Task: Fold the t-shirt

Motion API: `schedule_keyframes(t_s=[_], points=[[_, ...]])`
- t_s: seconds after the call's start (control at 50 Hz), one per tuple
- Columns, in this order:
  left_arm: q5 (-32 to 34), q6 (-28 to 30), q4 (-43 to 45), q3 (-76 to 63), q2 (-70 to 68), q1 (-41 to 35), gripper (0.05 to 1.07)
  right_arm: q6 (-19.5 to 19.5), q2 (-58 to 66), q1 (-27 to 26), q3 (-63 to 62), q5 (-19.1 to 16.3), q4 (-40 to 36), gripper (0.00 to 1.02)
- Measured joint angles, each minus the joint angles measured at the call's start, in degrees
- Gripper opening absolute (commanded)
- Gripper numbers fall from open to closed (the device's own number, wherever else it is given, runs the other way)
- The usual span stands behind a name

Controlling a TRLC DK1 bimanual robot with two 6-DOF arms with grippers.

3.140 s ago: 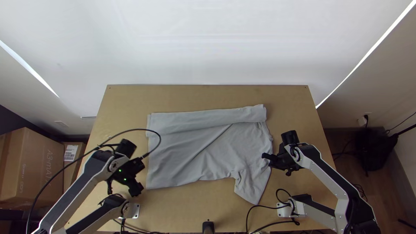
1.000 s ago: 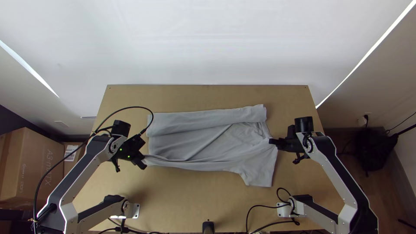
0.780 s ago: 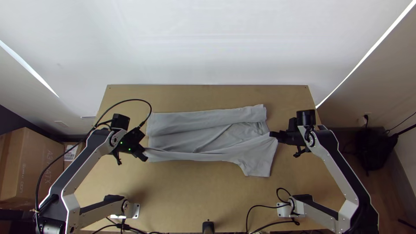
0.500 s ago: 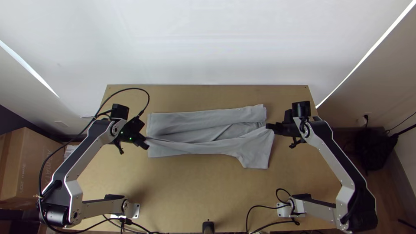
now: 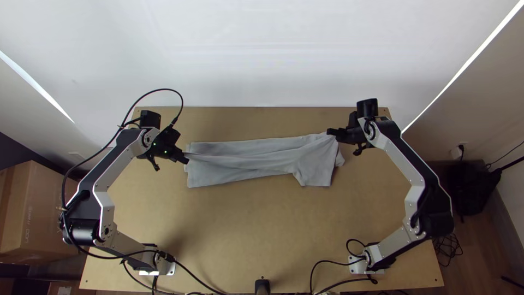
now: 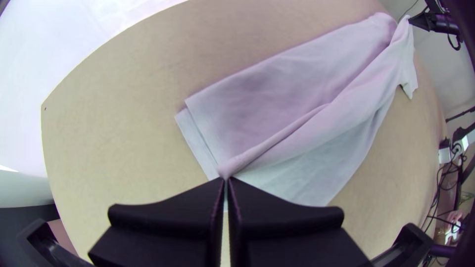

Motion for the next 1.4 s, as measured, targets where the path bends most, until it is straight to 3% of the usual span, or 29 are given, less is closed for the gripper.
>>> schedule_keyframes(t_s=[0.46, 0.5, 0.54, 0.56, 0.6, 0.64, 0.72, 0.74, 0.84, 1.06, 1.12, 1.18, 1.28, 1.4], points=[[1.7, -2.1, 1.9, 7.5, 10.3, 3.8, 0.08, 0.0, 16.8, -0.9, 12.2, 0.0, 0.2, 0.02], [2.0, -2.5, 2.4, 7.5, 11.0, 4.0, 0.15, 0.2, 17.7, -1.0, 12.2, 0.0, 0.2, 0.02], [2.4, -2.5, 3.2, 7.5, 11.3, 4.1, 0.30, 0.2, 18.4, -1.0, 12.3, 0.0, 0.2, 0.02], [3.0, -2.6, 3.7, 7.5, 11.4, 4.2, 0.39, 0.4, 18.7, -1.1, 12.3, 0.0, 0.2, 0.04], [4.1, -2.8, 4.1, 7.5, 11.4, 4.5, 0.54, 0.7, 19.0, -1.2, 12.3, 0.0, 0.3, 0.19], [5.2, -2.9, 4.5, 7.5, 11.4, 4.7, 0.68, 0.9, 19.1, -1.3, 12.3, 0.0, 0.4, 0.43], [6.7, -3.6, 6.4, 7.1, 11.1, 5.3, 0.80, 1.2, 19.1, -1.5, 12.4, 0.0, 0.5, 0.84], [6.9, -3.9, 7.2, 6.9, 10.9, 5.4, 0.83, 1.3, 19.1, -1.6, 12.4, 0.1, 0.6, 0.90], [9.5, -6.6, 8.7, 5.2, 9.4, 6.3, 1.02, 1.5, 18.8, -2.4, 12.4, 0.2, 0.7, 0.92], [16.1, -11.4, 8.5, 2.0, 4.2, 9.9, 1.02, 5.0, 10.1, -4.9, 10.0, 0.1, 0.7, 0.92], [18.6, -12.0, 8.3, 1.0, 2.7, 11.3, 1.02, 6.8, 6.4, -6.2, 9.1, -2.5, 0.5, 0.92], [20.6, -12.2, 7.8, 0.1, 1.8, 12.4, 1.02, 9.1, 3.3, -7.6, 9.0, -7.5, -0.1, 0.92], [24.3, -12.4, 6.4, -1.3, 1.5, 14.3, 1.02, 14.6, -0.2, -10.6, 8.9, -19.6, -1.1, 0.92], [26.0, -12.4, 5.6, -4.0, 1.7, 15.6, 1.02, 19.8, -2.0, -13.0, 7.7, -31.1, -1.8, 0.92]])
